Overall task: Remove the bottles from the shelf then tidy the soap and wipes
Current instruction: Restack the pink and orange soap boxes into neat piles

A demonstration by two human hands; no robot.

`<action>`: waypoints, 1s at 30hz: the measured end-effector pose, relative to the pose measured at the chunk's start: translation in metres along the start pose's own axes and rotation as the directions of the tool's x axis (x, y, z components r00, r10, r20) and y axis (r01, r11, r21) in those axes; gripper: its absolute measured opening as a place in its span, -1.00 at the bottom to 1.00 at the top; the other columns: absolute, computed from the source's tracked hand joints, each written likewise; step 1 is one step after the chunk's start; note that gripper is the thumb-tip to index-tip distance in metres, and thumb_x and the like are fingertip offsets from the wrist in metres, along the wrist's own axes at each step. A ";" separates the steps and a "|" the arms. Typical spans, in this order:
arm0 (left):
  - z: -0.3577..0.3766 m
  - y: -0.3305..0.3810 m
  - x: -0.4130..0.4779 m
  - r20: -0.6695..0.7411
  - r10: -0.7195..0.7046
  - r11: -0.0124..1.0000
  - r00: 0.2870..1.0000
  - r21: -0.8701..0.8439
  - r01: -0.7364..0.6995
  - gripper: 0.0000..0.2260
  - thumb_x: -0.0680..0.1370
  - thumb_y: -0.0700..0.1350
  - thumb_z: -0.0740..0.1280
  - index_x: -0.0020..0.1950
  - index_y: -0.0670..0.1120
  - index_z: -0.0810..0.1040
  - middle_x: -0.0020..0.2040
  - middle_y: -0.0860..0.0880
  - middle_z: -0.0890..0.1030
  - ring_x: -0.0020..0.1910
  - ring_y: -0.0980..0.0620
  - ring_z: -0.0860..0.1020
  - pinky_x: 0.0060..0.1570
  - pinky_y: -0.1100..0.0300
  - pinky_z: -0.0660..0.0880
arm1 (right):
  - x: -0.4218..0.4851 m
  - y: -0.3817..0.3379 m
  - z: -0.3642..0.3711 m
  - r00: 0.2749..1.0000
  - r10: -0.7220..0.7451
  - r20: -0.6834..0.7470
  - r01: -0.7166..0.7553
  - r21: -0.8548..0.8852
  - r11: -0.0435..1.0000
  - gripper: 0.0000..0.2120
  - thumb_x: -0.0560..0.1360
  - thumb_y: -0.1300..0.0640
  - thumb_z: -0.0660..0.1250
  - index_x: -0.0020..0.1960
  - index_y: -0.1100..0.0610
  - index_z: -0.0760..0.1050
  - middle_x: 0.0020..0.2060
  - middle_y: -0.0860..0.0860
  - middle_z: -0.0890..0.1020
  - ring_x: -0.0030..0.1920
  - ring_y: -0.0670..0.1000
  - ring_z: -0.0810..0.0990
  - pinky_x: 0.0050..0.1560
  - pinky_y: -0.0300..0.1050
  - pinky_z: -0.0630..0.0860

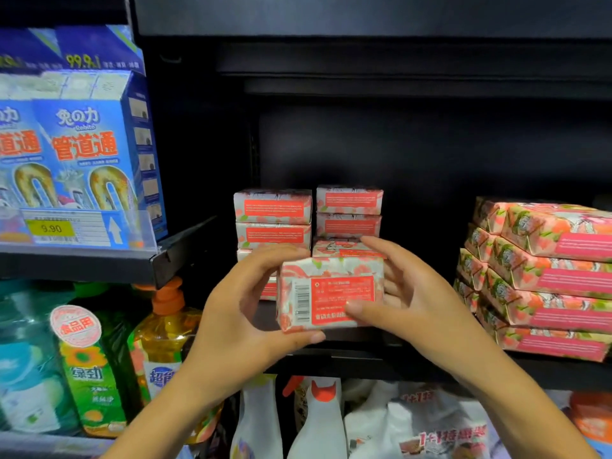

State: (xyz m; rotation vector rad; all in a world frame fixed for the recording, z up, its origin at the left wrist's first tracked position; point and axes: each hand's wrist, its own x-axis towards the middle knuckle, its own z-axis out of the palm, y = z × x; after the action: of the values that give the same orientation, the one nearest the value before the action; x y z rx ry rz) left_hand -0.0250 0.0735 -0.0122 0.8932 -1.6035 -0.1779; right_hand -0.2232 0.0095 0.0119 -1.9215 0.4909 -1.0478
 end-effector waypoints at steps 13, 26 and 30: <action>-0.014 -0.004 -0.012 0.030 -0.324 0.944 0.946 -0.060 0.325 -0.45 0.09 -0.07 0.63 0.04 0.03 0.59 -0.04 0.17 0.68 -0.04 0.18 0.64 -0.16 0.40 0.53 | -0.001 0.030 0.028 0.909 -0.416 -0.003 0.346 -0.548 0.762 -0.58 0.33 0.22 0.42 0.05 -0.08 0.31 0.02 -0.28 0.41 0.13 -0.26 0.43 0.07 -0.50 0.38; -0.044 -0.019 -0.022 -0.043 -0.315 0.802 0.948 0.522 0.291 -0.49 0.23 0.23 0.54 0.13 0.25 0.51 0.19 0.36 0.45 0.22 0.42 0.36 0.17 0.30 0.41 | -0.006 0.051 0.006 0.984 -0.054 0.168 0.159 -0.708 0.688 -0.58 0.25 -0.36 0.23 -0.01 -0.18 0.52 0.04 -0.38 0.44 0.14 -0.25 0.42 0.06 -0.33 0.43; -0.036 -0.015 -0.023 0.051 -0.104 0.751 0.993 0.658 0.045 -0.57 0.32 0.29 0.29 0.09 0.12 0.62 0.09 0.26 0.54 0.13 0.29 0.44 0.04 0.34 0.42 | -0.008 0.052 0.005 0.983 -0.057 0.173 0.165 -0.715 0.679 -0.59 0.27 -0.36 0.22 0.00 -0.18 0.53 -0.02 -0.37 0.47 0.13 -0.24 0.43 0.04 -0.30 0.45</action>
State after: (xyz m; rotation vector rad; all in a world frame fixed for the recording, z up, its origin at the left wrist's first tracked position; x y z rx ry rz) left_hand 0.0131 0.0904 -0.0299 1.5116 -1.7347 0.3305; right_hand -0.2203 -0.0111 -0.0369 -2.7457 0.8085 -0.8379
